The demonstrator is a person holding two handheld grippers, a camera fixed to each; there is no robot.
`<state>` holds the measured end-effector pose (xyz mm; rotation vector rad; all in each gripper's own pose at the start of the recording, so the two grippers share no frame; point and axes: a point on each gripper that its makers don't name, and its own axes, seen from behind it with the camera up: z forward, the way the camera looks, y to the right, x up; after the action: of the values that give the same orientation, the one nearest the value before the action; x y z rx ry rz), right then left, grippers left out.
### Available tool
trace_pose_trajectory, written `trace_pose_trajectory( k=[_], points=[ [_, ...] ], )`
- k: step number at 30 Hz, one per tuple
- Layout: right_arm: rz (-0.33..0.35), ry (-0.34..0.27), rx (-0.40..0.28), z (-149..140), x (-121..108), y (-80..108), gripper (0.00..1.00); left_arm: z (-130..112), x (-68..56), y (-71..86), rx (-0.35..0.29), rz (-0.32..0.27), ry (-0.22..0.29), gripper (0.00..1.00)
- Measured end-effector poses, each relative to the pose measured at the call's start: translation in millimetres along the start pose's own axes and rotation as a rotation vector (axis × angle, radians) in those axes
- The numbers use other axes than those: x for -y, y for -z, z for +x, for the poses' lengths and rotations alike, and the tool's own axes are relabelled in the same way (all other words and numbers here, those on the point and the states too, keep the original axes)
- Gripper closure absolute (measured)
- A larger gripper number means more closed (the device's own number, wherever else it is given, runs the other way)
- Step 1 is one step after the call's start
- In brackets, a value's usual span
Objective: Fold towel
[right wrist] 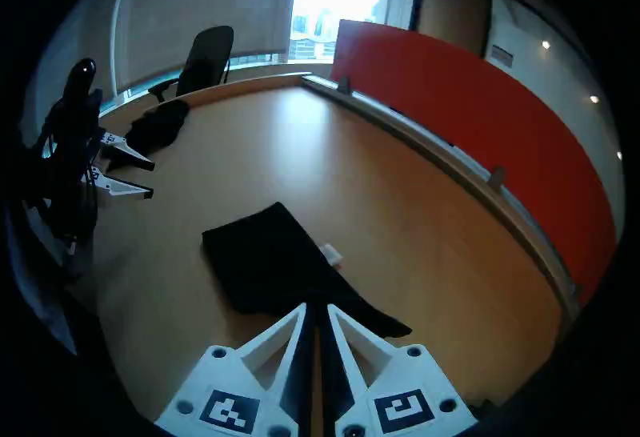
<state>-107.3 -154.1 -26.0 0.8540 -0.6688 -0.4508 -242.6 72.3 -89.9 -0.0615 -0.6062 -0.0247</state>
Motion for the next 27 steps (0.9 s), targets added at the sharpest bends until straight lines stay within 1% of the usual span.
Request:
trace_pose_trajectory(
  k=[9, 15, 21, 27],
  points=[
    [0.043, 0.057, 0.015, 15, 5, -8.6, 0.97, -6, 0.6, 2.0, -0.011, 0.002, 0.017, 0.09],
    [0.095, 0.132, 0.032, 27, 13, -19.9, 0.97, -11, 1.9, 6.6, -0.012, 0.004, 0.030, 0.09],
    [0.170, 0.213, 0.053, 41, 31, -42.6, 0.97, -15, 5.4, 14.5, -0.019, 0.016, 0.054, 0.09],
    [0.256, 0.263, 0.070, 54, 61, -72.5, 0.97, -21, 12.7, 24.4, -0.032, 0.036, 0.088, 0.09]
  ],
)
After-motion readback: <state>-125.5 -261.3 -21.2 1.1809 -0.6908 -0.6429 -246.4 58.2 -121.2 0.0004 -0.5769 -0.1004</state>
